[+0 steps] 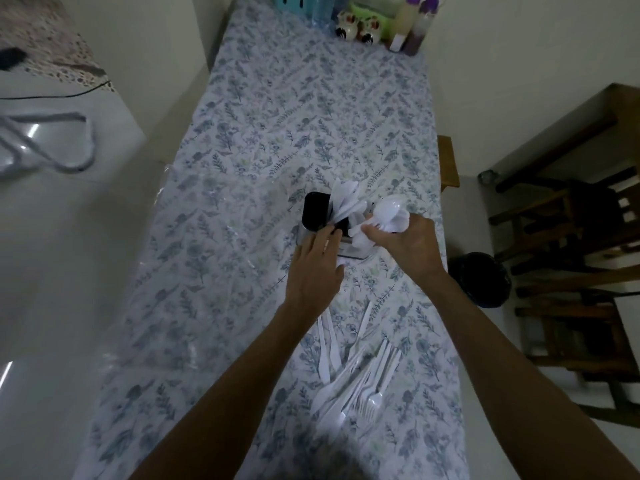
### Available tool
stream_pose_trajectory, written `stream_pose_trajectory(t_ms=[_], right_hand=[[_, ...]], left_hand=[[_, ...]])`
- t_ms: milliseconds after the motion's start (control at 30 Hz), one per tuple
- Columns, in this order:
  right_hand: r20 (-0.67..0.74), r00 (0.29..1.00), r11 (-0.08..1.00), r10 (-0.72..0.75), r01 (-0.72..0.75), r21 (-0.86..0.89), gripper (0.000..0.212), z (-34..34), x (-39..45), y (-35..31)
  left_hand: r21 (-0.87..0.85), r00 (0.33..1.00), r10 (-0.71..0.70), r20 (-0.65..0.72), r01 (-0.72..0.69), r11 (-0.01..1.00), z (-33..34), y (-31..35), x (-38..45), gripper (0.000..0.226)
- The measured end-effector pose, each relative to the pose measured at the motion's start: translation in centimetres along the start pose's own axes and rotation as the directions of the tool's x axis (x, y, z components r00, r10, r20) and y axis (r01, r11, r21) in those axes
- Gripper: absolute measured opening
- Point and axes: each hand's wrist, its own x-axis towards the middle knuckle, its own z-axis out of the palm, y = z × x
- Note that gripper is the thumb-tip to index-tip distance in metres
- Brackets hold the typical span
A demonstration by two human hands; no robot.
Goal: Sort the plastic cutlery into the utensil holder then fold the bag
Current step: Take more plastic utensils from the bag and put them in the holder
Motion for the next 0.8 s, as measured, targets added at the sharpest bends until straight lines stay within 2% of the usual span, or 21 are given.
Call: stream_pose_trajectory(t_ms=[133, 267, 333, 467, 600, 800], right_hand=[[0.004, 1.000, 1.000, 0.016, -0.016, -0.012, 0.037, -0.3, 0.6, 0.1], [0.003, 0.997, 0.995, 0.077, -0.077, 0.057, 0.038, -1.1, 2.2, -0.2], [0.041, 0.999, 1.000, 0.019, -0.019, 0.012, 0.046, -0.7, 2.4, -0.2], [0.021, 0.997, 0.997, -0.071, 0.071, 0.011, 0.035, 0.8, 1.3, -0.3], [-0.015, 0.999, 0.999, -0.039, 0.039, 0.013, 0.029, 1.1, 1.4, -0.5], [0.054, 0.998, 0.999, 0.035, -0.036, 0.010, 0.024, 0.9, 1.5, -0.3]], left_hand=[[0.052, 1.000, 0.007, -0.015, -0.006, 0.999, 0.2, -0.5, -0.1, 0.066], [0.084, 0.999, 0.020, -0.042, -0.016, 0.996, 0.5, -0.6, 0.0, 0.061], [0.073, 0.996, 0.013, -0.091, -0.007, 0.997, 0.5, -0.4, 0.5, 0.055], [0.110, 0.982, -0.007, -0.191, 0.029, 0.994, 0.3, 0.1, 2.1, 0.053], [0.077, 0.973, -0.017, -0.232, 0.036, 0.996, 0.3, 0.4, 3.1, 0.043], [-0.030, 0.970, -0.081, -0.230, 0.076, 0.997, 0.7, 0.5, 3.8, 0.028]])
